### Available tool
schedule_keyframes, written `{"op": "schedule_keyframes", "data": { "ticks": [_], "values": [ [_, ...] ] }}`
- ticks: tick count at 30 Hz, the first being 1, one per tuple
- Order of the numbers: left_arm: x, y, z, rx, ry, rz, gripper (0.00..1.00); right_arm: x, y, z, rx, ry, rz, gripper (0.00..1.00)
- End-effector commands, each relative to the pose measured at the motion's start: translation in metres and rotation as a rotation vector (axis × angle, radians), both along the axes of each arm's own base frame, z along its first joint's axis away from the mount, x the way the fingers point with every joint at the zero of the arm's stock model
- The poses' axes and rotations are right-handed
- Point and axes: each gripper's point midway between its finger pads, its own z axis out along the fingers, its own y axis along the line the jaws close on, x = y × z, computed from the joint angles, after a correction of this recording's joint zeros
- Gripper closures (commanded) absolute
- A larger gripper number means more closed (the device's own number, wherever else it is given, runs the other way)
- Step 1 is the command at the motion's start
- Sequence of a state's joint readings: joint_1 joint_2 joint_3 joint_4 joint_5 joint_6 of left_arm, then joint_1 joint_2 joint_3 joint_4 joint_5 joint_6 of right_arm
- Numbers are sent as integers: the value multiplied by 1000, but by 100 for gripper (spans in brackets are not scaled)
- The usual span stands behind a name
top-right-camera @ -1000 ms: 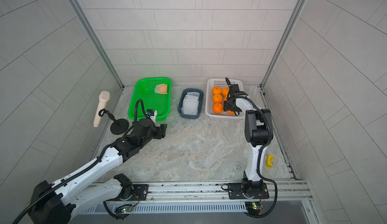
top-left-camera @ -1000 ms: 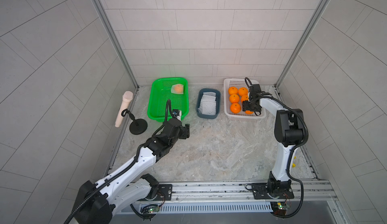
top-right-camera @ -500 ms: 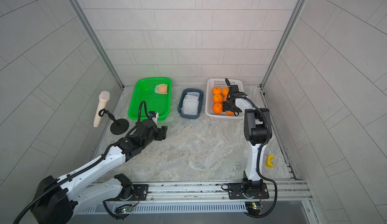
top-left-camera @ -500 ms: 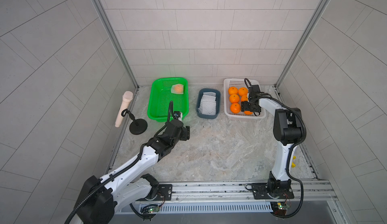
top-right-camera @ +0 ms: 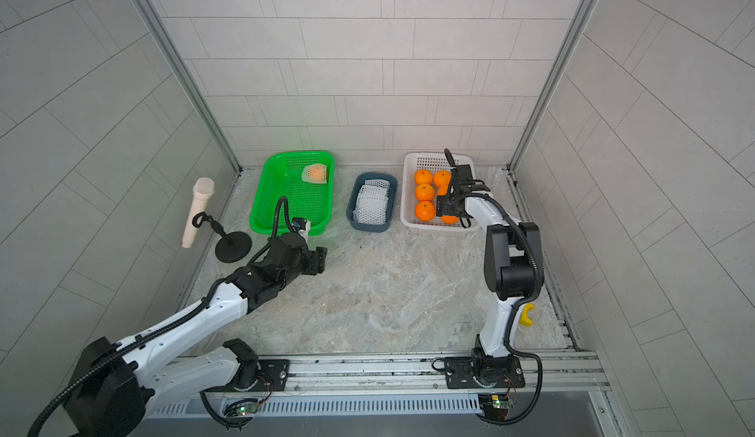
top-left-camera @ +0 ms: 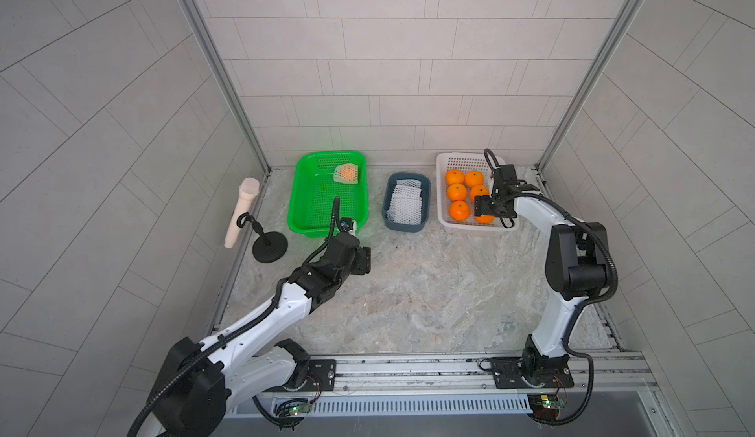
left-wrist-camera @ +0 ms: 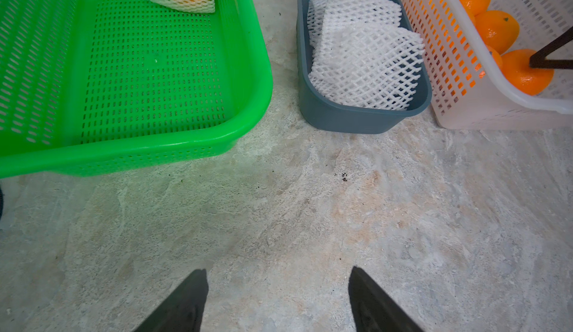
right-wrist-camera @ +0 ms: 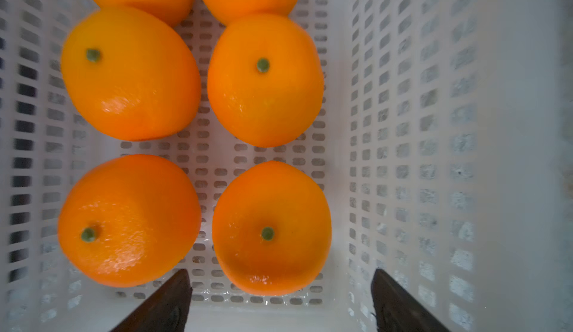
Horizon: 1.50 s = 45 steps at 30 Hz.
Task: Remove foam nets from oranges
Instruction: Place the orange in the basket, then pick up the orange from the basket.
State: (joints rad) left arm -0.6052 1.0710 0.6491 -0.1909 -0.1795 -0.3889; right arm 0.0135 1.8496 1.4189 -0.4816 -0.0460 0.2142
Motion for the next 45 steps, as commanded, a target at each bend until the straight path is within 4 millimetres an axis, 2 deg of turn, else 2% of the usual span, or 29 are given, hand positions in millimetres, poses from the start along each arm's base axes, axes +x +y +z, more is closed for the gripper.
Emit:
{"op": "schedule_keyframes", "data": {
  "ticks": [1,6,11,17,19,22,27,32,38,45],
  "values": [
    [5,1,11,-8,-4,26,23,-4,-5,28,-7,-84,-20,8],
    [11,6,16,21,26,50,23,-22,10,61,11,-173,13,7],
    [30,19,28,41,60,103,23,-49,45,91,-4,-245,122,5],
    [64,37,45,40,83,168,21,-90,94,107,0,-296,280,5],
    [77,46,47,44,91,204,20,-106,104,110,-22,-298,329,6],
    [97,56,50,48,91,236,19,-127,106,111,-32,-311,344,6],
    [137,67,45,29,111,268,15,-156,107,105,10,-322,366,6],
    [188,69,36,-7,111,233,14,-176,100,98,26,-327,356,6],
    [245,74,22,-97,139,157,14,-181,99,93,40,-342,348,6],
    [293,80,11,-92,121,97,14,-178,101,85,29,-307,347,6]
  ]
}}
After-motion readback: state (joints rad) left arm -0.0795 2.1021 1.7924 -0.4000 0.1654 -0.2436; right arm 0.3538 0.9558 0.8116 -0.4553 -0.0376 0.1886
